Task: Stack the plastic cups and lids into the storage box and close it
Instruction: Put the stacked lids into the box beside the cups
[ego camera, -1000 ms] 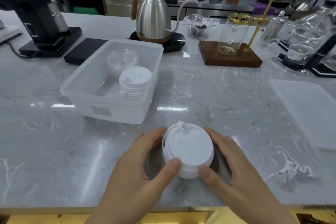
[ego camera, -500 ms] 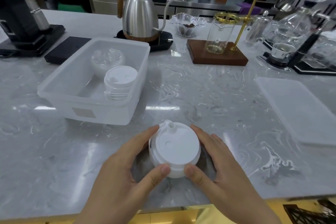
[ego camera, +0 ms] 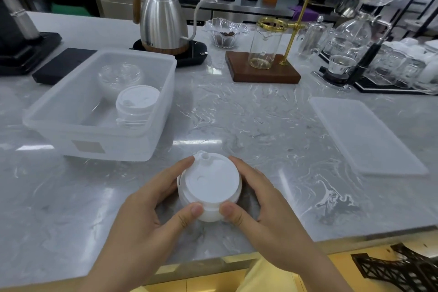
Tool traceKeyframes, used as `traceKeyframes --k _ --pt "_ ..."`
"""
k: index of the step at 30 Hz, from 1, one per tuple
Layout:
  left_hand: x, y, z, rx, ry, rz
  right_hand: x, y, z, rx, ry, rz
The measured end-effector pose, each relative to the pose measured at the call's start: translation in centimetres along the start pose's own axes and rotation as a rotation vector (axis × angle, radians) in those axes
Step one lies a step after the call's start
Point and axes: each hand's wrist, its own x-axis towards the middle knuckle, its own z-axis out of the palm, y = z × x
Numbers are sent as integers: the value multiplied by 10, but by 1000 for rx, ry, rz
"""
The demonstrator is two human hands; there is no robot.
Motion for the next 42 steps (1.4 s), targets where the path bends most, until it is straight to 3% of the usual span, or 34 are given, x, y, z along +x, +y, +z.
traceKeyframes --k 14,29,34,42 --pt "4 -1 8 -159 37 -30 2 0 5 250 33 91" --pt "9 13 -2 -579 82 -116 5 6 -1 362 30 -50" --pt "14 28 -2 -520 203 -154 6 0 -9 364 1 -134" --pt "9 32 -20 -493 14 -190 16 -16 -21 220 -63 -286"
